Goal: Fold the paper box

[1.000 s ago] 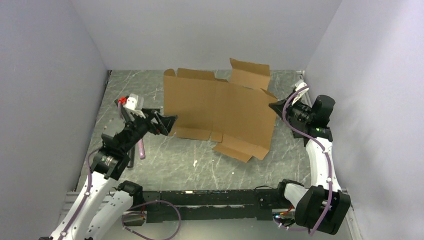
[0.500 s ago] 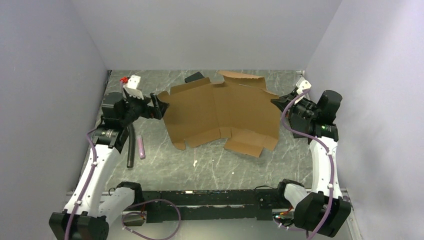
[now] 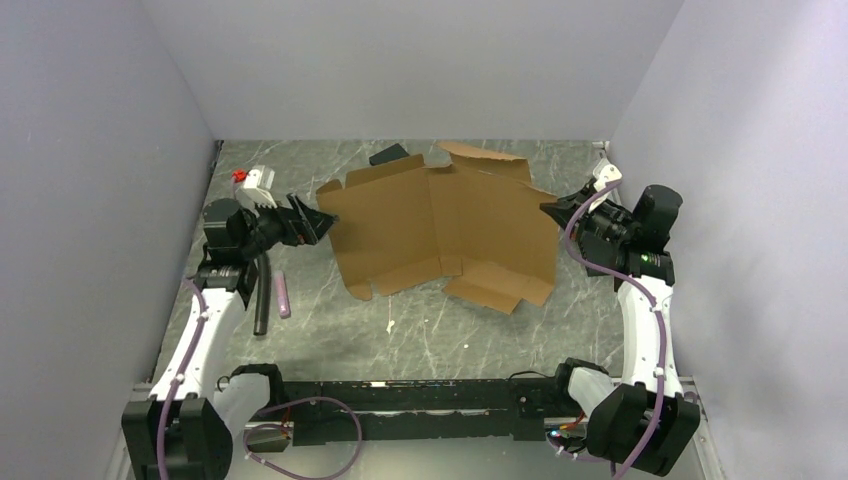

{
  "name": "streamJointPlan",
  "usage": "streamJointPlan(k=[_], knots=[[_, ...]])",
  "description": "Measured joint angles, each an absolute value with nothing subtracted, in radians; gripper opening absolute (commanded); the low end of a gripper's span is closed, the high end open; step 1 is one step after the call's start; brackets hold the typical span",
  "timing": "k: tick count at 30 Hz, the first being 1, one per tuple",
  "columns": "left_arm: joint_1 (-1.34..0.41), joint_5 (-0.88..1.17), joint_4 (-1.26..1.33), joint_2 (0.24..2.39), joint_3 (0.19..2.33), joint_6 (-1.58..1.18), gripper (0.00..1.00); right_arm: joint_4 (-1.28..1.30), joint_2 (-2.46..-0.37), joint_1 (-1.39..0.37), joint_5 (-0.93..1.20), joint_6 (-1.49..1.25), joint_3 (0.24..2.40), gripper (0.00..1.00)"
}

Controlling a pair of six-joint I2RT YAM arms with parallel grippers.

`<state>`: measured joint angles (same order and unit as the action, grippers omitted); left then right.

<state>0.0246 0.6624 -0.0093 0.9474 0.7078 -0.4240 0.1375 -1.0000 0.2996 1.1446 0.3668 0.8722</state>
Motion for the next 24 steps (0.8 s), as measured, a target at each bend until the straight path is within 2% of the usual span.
streamJointPlan(k=[10,14,19,22,24], knots=[[0.069,0.711,0.226,1.076,0.621,-0.422,0.96,0.110,-1.000,0.301,1.165,0.342,0.857,0.00],[0.069,0.771,0.366,1.168,0.620,-0.435,0.90,0.103,-1.000,0.301,1.176,0.332,0.855,0.00],[0.069,0.844,0.510,1.343,0.621,-0.474,0.71,0.080,-1.000,0.301,1.189,0.313,0.846,0.00],[0.069,0.881,0.563,1.417,0.623,-0.516,0.56,0.071,-1.000,0.304,1.191,0.303,0.838,0.00],[0.067,0.900,0.582,1.426,0.623,-0.532,0.31,0.066,-1.000,0.306,1.192,0.297,0.834,0.00]])
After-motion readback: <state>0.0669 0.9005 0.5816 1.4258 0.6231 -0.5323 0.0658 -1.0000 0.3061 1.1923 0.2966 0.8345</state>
